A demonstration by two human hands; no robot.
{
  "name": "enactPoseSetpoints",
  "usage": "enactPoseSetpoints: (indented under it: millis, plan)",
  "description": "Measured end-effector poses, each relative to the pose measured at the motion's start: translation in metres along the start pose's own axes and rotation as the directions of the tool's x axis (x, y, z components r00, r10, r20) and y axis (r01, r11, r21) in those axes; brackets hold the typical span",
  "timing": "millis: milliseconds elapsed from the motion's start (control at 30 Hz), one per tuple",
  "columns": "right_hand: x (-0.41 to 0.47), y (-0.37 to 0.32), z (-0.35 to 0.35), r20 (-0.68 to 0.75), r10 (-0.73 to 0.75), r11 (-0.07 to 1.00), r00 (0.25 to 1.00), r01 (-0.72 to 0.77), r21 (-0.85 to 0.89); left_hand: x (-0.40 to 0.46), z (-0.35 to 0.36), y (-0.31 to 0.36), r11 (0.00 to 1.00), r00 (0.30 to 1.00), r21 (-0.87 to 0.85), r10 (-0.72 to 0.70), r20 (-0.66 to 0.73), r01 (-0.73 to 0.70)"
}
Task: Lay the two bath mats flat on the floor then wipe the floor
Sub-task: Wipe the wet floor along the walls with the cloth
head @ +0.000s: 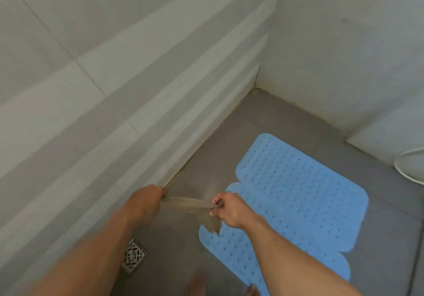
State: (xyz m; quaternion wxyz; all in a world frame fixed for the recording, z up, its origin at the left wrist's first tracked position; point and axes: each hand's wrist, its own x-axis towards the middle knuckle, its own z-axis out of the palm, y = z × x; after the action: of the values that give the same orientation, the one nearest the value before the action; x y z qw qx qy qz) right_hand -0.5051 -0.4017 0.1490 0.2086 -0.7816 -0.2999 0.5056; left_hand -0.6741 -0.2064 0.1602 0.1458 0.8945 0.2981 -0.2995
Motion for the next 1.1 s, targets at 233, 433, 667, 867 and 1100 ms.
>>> enactPoseSetpoints:
  millis: [233, 433, 667, 867, 1100]
  plan:
    - [0.147, 0.121, 0.126, 0.105, 0.000, 0.999, 0.994, -0.005, 0.041, 0.131, 0.150, -0.036, 0.973, 0.989, 0.224, -0.085, 0.122, 0.056]
    - [0.284, 0.212, 0.192, 0.070, -0.013, 1.000, 0.997, 0.013, -0.003, 0.263, 0.259, -0.059, 0.898, 0.993, 0.436, 0.012, 0.115, -0.061]
    - [0.377, 0.291, 0.207, -0.445, -0.372, 0.851, 0.814, 0.109, -0.513, 0.386, 0.330, -0.044, 0.941, 0.878, 0.328, 0.088, -0.471, 0.082]
    - [0.397, 0.287, 0.256, -0.463, -0.574, 0.792, 0.675, 0.316, -0.522, 0.377, 0.388, -0.051, 0.962, 0.900, 0.255, 0.193, -0.391, -0.096]
    - [0.414, 0.276, 0.302, -0.552, -0.341, 0.914, 0.761, 0.132, -0.383, 0.379, 0.417, -0.076, 0.981, 0.898, 0.031, 0.188, -0.398, -0.191]
